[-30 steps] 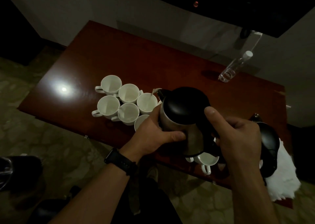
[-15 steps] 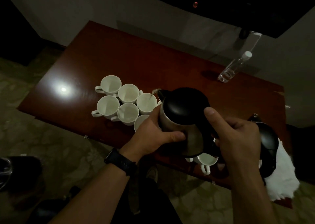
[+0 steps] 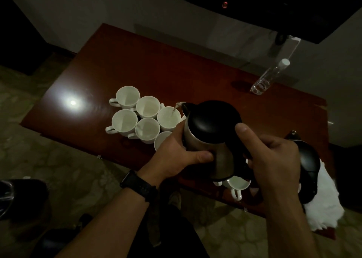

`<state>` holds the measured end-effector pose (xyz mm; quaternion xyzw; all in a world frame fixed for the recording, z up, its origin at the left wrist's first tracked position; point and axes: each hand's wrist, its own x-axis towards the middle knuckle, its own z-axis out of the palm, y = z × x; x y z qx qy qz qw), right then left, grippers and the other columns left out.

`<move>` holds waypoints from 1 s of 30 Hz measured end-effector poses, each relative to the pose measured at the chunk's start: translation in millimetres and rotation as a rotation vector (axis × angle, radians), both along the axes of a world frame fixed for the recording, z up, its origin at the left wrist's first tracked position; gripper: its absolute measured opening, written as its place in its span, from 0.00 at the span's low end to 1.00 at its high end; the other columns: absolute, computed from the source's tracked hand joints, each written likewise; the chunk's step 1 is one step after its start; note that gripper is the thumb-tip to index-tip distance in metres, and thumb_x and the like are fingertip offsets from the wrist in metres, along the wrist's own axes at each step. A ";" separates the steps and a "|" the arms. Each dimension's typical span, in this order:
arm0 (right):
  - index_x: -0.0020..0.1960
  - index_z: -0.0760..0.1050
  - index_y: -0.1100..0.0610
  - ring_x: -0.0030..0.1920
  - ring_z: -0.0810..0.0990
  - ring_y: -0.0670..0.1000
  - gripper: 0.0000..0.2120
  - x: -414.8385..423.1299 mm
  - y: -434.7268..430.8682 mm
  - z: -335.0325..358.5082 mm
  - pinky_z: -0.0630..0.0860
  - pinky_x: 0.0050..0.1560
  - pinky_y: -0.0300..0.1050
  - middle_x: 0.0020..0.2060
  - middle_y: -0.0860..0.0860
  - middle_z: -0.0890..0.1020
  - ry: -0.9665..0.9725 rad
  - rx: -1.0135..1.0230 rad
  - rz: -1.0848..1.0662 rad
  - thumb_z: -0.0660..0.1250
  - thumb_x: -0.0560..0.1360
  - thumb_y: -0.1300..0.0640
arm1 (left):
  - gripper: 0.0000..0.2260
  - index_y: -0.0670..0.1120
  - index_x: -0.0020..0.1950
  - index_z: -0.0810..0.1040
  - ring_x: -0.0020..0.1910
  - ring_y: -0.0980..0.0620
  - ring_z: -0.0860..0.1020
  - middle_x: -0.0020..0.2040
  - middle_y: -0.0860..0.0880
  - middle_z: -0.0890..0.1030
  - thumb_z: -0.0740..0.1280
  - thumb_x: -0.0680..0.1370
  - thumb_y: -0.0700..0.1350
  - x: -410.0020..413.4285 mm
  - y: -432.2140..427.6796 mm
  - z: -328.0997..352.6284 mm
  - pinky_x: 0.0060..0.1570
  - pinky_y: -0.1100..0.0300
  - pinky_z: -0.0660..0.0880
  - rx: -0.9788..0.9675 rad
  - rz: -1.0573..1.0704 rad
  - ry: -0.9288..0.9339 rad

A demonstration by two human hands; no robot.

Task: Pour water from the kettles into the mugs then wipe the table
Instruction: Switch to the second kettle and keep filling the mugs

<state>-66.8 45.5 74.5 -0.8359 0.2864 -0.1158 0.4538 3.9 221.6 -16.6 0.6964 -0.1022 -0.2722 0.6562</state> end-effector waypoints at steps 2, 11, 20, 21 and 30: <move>0.34 0.78 0.65 0.29 0.77 0.64 0.46 0.1 0.0 -0.1 0.74 0.27 0.63 0.27 0.61 0.78 0.001 -0.001 0.001 0.64 0.60 0.17 | 0.44 0.57 0.73 0.67 0.65 0.61 0.78 0.67 0.56 0.79 0.80 0.60 0.59 0.1 -0.1 -1.4 0.59 0.67 0.75 -0.003 0.002 -0.001; 0.32 0.77 0.62 0.26 0.74 0.63 0.43 0.1 0.2 0.6 0.71 0.25 0.58 0.24 0.59 0.75 -0.006 0.002 -0.017 0.65 0.61 0.18 | 0.45 0.54 0.74 0.68 0.66 0.59 0.78 0.67 0.54 0.79 0.81 0.60 0.58 0.7 -1.7 -3.9 0.61 0.64 0.76 -0.015 0.014 0.001; 0.34 0.79 0.62 0.27 0.77 0.62 0.43 -0.5 0.1 -1.1 0.73 0.26 0.60 0.26 0.60 0.78 -0.002 0.015 -0.018 0.66 0.61 0.18 | 0.45 0.52 0.74 0.68 0.66 0.58 0.78 0.67 0.53 0.79 0.81 0.60 0.57 -0.8 -1.5 -4.2 0.62 0.63 0.76 -0.021 0.013 0.007; 0.34 0.78 0.62 0.27 0.76 0.61 0.43 -0.5 -0.1 -0.7 0.72 0.25 0.57 0.25 0.59 0.77 -0.006 0.012 -0.017 0.65 0.61 0.18 | 0.44 0.53 0.73 0.68 0.66 0.58 0.78 0.67 0.53 0.79 0.80 0.60 0.57 -0.6 -1.8 -3.5 0.61 0.64 0.76 -0.019 0.017 0.004; 0.34 0.79 0.61 0.27 0.77 0.61 0.44 0.3 -0.1 -1.3 0.73 0.26 0.54 0.25 0.58 0.78 0.004 0.001 -0.008 0.63 0.59 0.17 | 0.44 0.50 0.73 0.69 0.66 0.56 0.79 0.67 0.52 0.80 0.80 0.60 0.56 0.0 -1.8 -2.8 0.63 0.61 0.76 -0.021 0.014 0.000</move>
